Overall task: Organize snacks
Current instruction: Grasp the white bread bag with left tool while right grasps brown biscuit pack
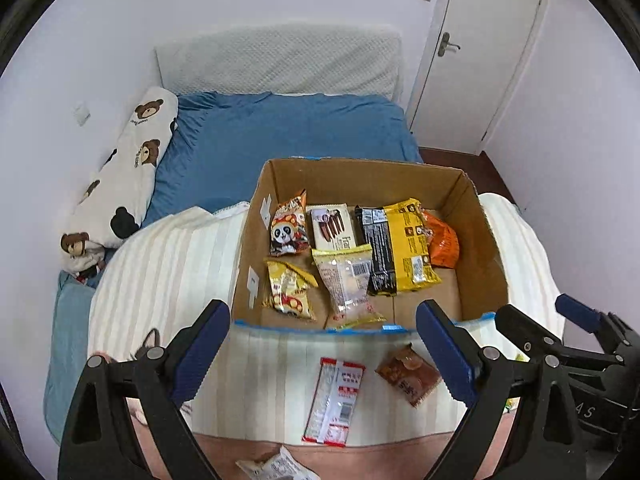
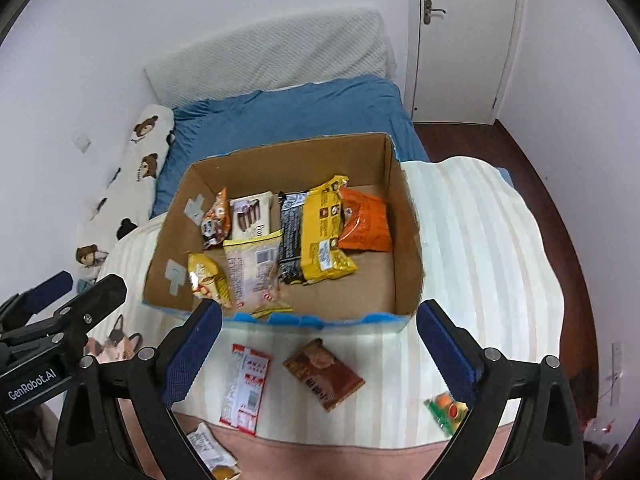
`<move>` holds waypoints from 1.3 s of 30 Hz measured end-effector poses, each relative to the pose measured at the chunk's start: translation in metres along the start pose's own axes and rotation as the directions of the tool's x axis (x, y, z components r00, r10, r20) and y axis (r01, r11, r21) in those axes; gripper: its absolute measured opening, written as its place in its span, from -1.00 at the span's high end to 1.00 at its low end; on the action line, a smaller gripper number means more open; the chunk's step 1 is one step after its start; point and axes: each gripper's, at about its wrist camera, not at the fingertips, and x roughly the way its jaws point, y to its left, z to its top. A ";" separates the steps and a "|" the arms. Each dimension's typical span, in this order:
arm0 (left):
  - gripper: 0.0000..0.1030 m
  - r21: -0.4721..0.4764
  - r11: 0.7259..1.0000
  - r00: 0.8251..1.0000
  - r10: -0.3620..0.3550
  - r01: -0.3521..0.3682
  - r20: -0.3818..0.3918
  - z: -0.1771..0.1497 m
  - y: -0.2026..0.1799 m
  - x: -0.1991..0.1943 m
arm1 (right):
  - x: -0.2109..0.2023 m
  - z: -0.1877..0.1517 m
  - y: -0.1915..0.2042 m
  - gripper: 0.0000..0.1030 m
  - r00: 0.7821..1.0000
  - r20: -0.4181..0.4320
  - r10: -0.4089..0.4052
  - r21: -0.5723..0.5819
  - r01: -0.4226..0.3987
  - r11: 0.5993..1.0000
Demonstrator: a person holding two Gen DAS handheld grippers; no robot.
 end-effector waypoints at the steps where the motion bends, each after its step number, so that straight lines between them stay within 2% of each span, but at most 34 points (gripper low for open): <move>1: -0.85 -0.010 1.000 1.000 -0.005 0.005 -0.008 -0.005 0.003 -0.002 | -0.002 -0.006 -0.001 -0.94 1.000 -0.010 0.014 0.008 -0.014 1.000; 7: -0.85 -0.058 0.998 0.995 -0.033 0.028 -0.094 -0.053 0.022 0.004 | 0.009 -0.054 -0.015 -0.95 0.989 -0.122 0.086 0.061 -0.079 0.995; 11: -0.85 -0.069 0.998 0.980 -0.025 0.012 -0.195 -0.104 0.034 0.022 | 0.038 -0.107 -0.029 -0.95 0.959 -0.249 0.137 0.120 -0.110 0.987; 14: -0.85 0.019 1.000 0.953 0.018 -0.013 -0.302 -0.148 0.035 0.046 | 0.061 -0.143 -0.035 -0.95 0.927 -0.339 0.160 0.143 -0.117 0.983; 16: -0.85 0.088 0.996 0.936 0.052 -0.022 -0.348 -0.174 0.034 0.056 | 0.070 -0.160 -0.037 -0.95 0.915 -0.370 0.157 0.137 -0.114 0.984; 18: -0.85 0.169 0.985 0.908 0.094 -0.026 -0.408 -0.200 0.032 0.072 | 0.079 -0.174 -0.036 -0.95 0.904 -0.402 0.148 0.124 -0.107 0.987; 19: -0.85 0.217 0.976 0.887 0.121 -0.024 -0.445 -0.215 0.031 0.083 | 0.083 -0.179 -0.035 -0.95 0.898 -0.415 0.148 0.119 -0.107 0.987; 22: -0.85 0.290 0.956 0.857 0.191 -0.051 -0.479 -0.239 0.031 0.107 | 0.094 -0.193 -0.031 -0.95 0.884 -0.446 0.139 0.105 -0.103 0.989; 24: -0.85 0.297 0.952 0.842 0.217 -0.071 -0.494 -0.246 0.035 0.123 | 0.099 -0.194 -0.026 -0.95 0.879 -0.457 0.133 0.095 -0.100 0.990; 27: -0.85 0.242 0.966 0.850 0.202 -0.092 -0.487 -0.243 0.046 0.137 | 0.110 -0.195 -0.020 -0.95 0.877 -0.465 0.118 0.085 -0.088 0.992; 30: -0.73 0.110 0.989 0.862 0.144 -0.103 -0.485 -0.234 0.066 0.142 | 0.118 -0.190 -0.017 -0.95 0.882 -0.457 0.110 0.092 -0.076 0.993; 34: -0.72 -0.024 0.992 0.875 0.101 -0.127 -0.474 -0.224 0.089 0.141 | 0.132 -0.175 -0.017 -0.95 0.900 -0.427 0.088 0.094 -0.052 0.994; 36: -0.72 -0.090 0.989 0.877 0.061 -0.118 -0.476 -0.223 0.099 0.140 | 0.143 -0.161 -0.015 -0.95 0.920 -0.388 0.044 0.042 -0.031 0.999; 39: -0.72 -0.144 0.987 0.876 -0.007 -0.071 -0.482 -0.223 0.106 0.142 | 0.162 -0.143 -0.002 -0.95 0.935 -0.349 -0.062 -0.094 0.031 0.995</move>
